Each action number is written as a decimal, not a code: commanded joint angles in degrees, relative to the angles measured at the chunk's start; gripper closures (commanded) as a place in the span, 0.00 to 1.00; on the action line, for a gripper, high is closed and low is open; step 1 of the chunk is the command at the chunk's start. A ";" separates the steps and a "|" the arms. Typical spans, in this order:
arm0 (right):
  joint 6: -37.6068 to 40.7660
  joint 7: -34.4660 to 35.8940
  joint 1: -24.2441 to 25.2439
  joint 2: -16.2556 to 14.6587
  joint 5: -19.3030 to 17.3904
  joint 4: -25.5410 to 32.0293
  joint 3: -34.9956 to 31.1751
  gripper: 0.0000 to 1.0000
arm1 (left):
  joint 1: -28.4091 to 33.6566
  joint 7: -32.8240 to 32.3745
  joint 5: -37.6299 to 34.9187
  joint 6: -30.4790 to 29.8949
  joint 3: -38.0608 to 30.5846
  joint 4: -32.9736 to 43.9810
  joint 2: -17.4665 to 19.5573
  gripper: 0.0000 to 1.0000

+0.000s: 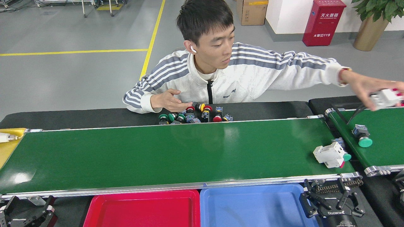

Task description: Pick switch part from conveyor to tray

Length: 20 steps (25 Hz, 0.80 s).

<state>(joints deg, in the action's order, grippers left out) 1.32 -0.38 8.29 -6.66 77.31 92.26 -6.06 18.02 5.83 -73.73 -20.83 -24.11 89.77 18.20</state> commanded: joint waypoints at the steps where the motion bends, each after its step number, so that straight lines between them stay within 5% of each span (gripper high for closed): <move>1: 0.00 -2.17 -2.32 -0.98 -1.20 -0.68 -0.70 0.00 | -0.53 0.33 0.25 -0.35 -0.24 0.14 0.60 0.00; 17: 0.09 -4.28 -16.12 -1.16 -1.29 -14.39 4.13 0.00 | -2.91 0.24 -0.01 -0.43 0.29 -2.14 1.31 0.00; 19: 0.00 -4.45 -17.79 -0.98 -0.85 -15.62 6.15 0.11 | -2.64 0.24 0.08 -0.35 0.29 -1.88 1.04 0.00; 20: -0.09 -4.45 -18.31 -1.16 -0.67 -16.23 7.64 0.32 | -2.38 0.24 -0.18 -0.43 0.29 -1.79 0.78 0.00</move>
<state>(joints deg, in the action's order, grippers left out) 1.53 -4.73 -8.85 -7.78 76.48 76.06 0.57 15.68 5.90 -73.89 -21.54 -23.61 87.40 18.60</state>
